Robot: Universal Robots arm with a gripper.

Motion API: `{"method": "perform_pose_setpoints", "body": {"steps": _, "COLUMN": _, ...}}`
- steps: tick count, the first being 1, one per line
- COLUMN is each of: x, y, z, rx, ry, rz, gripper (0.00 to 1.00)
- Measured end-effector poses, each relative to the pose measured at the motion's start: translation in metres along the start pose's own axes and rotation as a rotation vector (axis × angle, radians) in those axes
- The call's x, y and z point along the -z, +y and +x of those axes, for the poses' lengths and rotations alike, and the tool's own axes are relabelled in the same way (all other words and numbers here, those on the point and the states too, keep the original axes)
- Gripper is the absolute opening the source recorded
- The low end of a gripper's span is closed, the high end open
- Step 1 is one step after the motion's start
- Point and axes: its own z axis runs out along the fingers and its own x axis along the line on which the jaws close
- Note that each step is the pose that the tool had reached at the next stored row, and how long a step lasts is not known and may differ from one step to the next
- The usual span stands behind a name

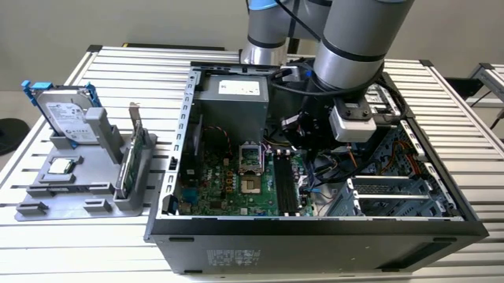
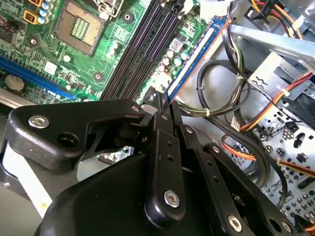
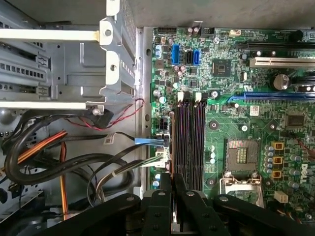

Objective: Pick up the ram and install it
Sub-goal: 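Insert the ram into the slot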

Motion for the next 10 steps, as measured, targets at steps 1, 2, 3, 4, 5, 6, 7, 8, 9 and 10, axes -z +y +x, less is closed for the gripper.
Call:
{"method": "perform_pose_setpoints", "body": {"steps": 1, "x": -0.0015, "y": 0.0001, "z": 0.0, "rx": 0.0, "ry": 0.0, "rz": 0.0001, "gripper": 0.0}}
{"method": "perform_pose_setpoints", "body": {"steps": 2, "x": -0.0029, "y": 0.0003, "z": -0.0001, "rx": 0.0, "ry": 0.0, "rz": 0.0001, "gripper": 0.0}}
{"method": "perform_pose_setpoints", "body": {"steps": 3, "x": -0.0043, "y": 0.0004, "z": -0.0003, "rx": 0.0, "ry": 0.0001, "rz": 0.0002, "gripper": 0.0}}
{"method": "perform_pose_setpoints", "body": {"steps": 4, "x": -0.0057, "y": 0.0005, "z": -0.0004, "rx": 0.0, "ry": 0.0, "rz": 0.0002, "gripper": 0.0}}
{"method": "perform_pose_setpoints", "body": {"steps": 5, "x": -0.0069, "y": 0.0007, "z": -0.0006, "rx": 0.0, "ry": 0.0, "rz": 0.0, "gripper": 0.0}}
{"method": "perform_pose_setpoints", "body": {"steps": 6, "x": -0.0084, "y": 0.0008, "z": -0.0007, "rx": 0.0, "ry": 0.0, "rz": 0.0001, "gripper": 0.0}}
{"method": "perform_pose_setpoints", "body": {"steps": 7, "x": -0.0096, "y": 0.0009, "z": -0.0008, "rx": 0.0, "ry": 0.0, "rz": 0.0001, "gripper": 0.0}}
{"method": "perform_pose_setpoints", "body": {"steps": 8, "x": -0.0108, "y": 0.0011, "z": -0.001, "rx": 0.0, "ry": 0.0, "rz": 0.0, "gripper": 0.0}}
{"method": "perform_pose_setpoints", "body": {"steps": 9, "x": -0.0119, "y": 0.0013, "z": -0.0013, "rx": 0.0, "ry": 0.0, "rz": 0.0, "gripper": 0.0}}
{"method": "perform_pose_setpoints", "body": {"steps": 10, "x": -0.0131, "y": 0.0014, "z": -0.0015, "rx": 0.0, "ry": 0.0, "rz": 0.0001, "gripper": 0.0}}
